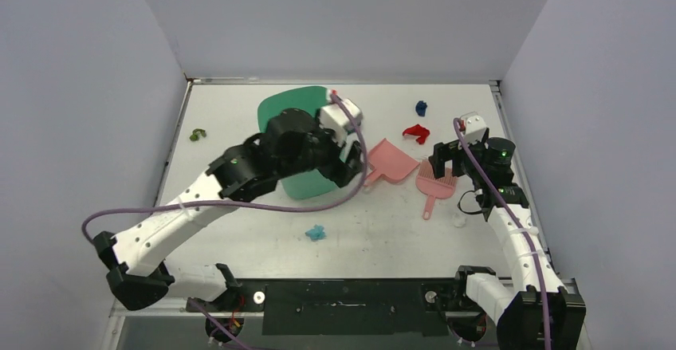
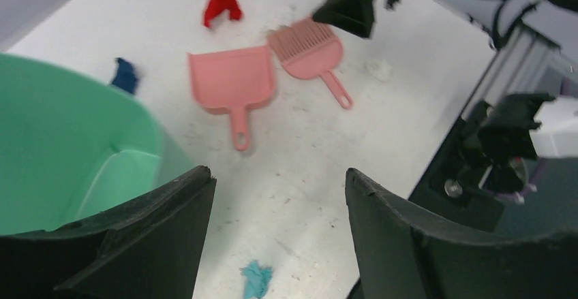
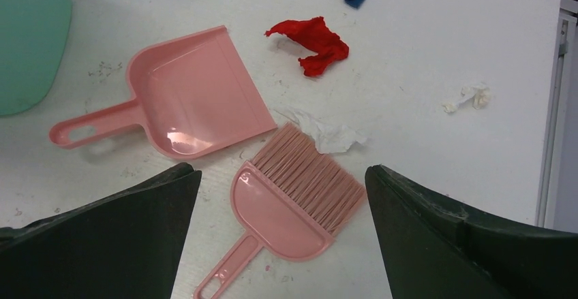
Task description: Sweep away the paper scraps from the table
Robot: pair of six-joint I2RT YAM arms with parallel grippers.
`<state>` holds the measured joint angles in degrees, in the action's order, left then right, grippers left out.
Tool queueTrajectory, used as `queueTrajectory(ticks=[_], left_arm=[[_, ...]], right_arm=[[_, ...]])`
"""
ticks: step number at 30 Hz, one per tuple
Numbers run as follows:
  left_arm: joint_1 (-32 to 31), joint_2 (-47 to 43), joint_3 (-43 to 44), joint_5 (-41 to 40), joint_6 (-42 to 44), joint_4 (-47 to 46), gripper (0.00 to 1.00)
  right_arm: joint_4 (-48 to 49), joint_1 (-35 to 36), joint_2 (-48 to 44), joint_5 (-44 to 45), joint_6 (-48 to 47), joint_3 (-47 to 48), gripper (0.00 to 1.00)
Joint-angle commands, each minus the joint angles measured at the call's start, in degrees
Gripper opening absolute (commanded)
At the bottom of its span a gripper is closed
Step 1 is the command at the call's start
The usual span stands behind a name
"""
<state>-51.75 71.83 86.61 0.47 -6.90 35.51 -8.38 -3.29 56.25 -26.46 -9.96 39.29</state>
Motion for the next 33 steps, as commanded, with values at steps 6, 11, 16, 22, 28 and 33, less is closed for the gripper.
queueTrajectory(ticks=[6, 11, 16, 22, 28, 33], left_arm=[[-13.39, 12.34, -0.16, -9.30, 1.73, -1.89, 0.67], [-13.58, 18.79, -3.62, -13.76, -0.10, -9.11, 0.73], [-12.69, 29.93, 3.84, -15.81, -0.66, -8.71, 0.74], [-8.96, 40.09, 10.10, -14.25, -3.70, -7.67, 0.76], [-6.52, 43.42, 8.51, -15.49, -6.32, -12.02, 0.77], [-4.58, 47.00, 9.45, -15.29, -6.40, -14.26, 0.74]], right_arm=[[3.82, -3.69, -0.69, 4.74, 3.61, 0.71, 0.95], [3.70, -4.04, 0.67, 7.02, 4.08, 1.55, 0.92], [3.59, -4.27, 1.41, 8.89, 4.40, 1.70, 0.92], [5.05, -4.53, -0.97, 12.81, 4.52, 0.82, 0.93], [4.97, -4.68, -1.42, 12.31, 3.82, 0.48, 0.93], [4.95, -4.63, -0.46, 14.41, 3.43, 0.77, 0.95]])
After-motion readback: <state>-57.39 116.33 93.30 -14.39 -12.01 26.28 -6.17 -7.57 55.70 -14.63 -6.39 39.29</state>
